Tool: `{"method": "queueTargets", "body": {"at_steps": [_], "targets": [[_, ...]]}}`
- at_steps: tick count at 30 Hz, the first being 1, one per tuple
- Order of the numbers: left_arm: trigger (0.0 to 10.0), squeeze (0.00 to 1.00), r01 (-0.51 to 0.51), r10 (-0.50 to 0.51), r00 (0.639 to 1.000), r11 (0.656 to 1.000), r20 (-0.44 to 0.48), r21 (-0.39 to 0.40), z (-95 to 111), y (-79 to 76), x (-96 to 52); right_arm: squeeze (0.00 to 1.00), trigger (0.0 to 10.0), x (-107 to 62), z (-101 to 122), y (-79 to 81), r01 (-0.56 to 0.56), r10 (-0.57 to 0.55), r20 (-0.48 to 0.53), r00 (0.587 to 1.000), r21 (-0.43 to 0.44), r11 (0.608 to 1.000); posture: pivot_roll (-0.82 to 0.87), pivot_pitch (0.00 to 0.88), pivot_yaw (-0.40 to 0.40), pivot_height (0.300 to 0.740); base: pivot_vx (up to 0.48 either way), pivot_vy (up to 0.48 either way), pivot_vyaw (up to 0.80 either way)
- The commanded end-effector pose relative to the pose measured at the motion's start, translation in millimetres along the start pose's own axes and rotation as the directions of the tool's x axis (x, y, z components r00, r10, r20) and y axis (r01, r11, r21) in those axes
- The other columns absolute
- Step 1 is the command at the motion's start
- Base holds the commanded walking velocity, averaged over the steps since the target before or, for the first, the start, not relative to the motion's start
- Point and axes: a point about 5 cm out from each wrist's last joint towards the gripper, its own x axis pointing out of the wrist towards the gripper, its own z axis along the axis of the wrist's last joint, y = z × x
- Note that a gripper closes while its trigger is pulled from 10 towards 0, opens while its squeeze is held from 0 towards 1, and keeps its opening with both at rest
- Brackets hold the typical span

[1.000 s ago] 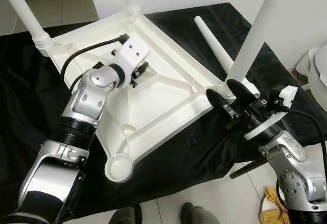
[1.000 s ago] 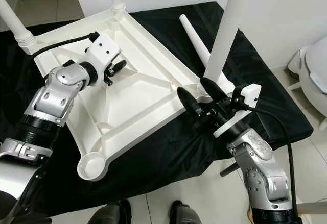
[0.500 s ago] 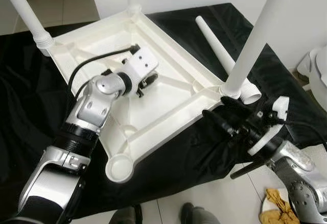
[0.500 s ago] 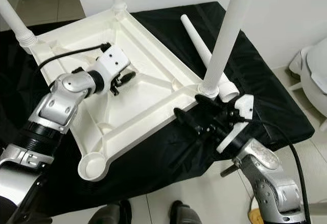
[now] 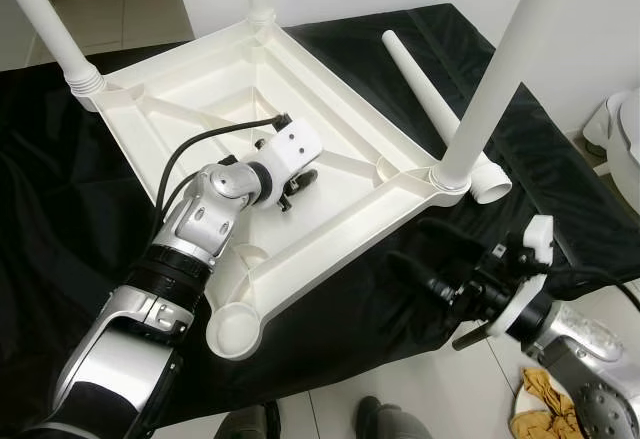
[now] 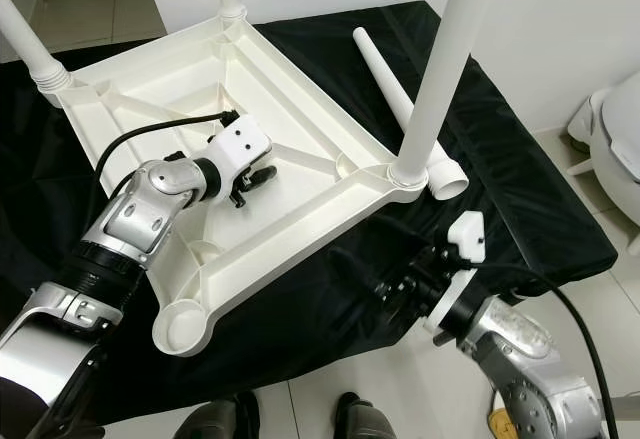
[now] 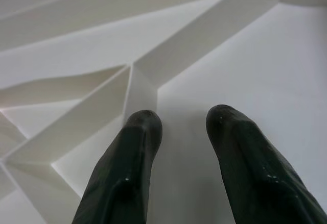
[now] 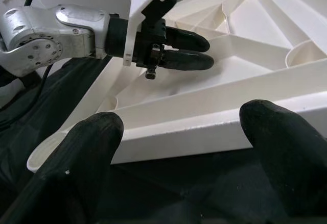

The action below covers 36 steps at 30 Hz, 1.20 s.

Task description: Building children table

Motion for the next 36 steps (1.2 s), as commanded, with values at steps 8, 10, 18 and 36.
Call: {"method": "queueTargets", "body": {"at_steps": [8,10,18,36], "targets": [[10.0,0.00,-0.160,0.159,0.984,0.987,-0.076,-0.005,-11,17.3,1.6,0.00,10.0,-4.6,0,14.1,-0.029,0.030,-0.010,1.000,0.018,0.999,-0.10,0.210,0.101,0.740,0.000,0.000,0.00],[10.0,0.00,-0.177,0.175,0.980,0.984,-0.091,-0.010,-12,20.7,3.1,0.00,10.0,-3.9,-2,17.0,-0.037,0.038,-0.016,0.999,0.023,0.999,-0.10,0.212,0.103,0.740,0.000,0.000,0.00],[10.0,0.00,-0.233,0.232,0.972,0.973,-0.047,-0.006,3,39.4,1.0,0.00,10.0,-2.3,-4,25.2,-0.073,0.073,-0.022,0.997,0.029,0.997,-0.10,0.215,0.107,0.740,0.000,0.000,0.00],[10.0,0.00,-0.248,0.248,0.967,0.969,0.056,-0.004,26,53.3,-10.7,0.00,10.0,-1.6,-2,17.8,-0.054,0.054,-0.016,0.998,0.003,0.999,-0.11,0.206,0.099,0.740,0.000,0.000,0.00]]}}
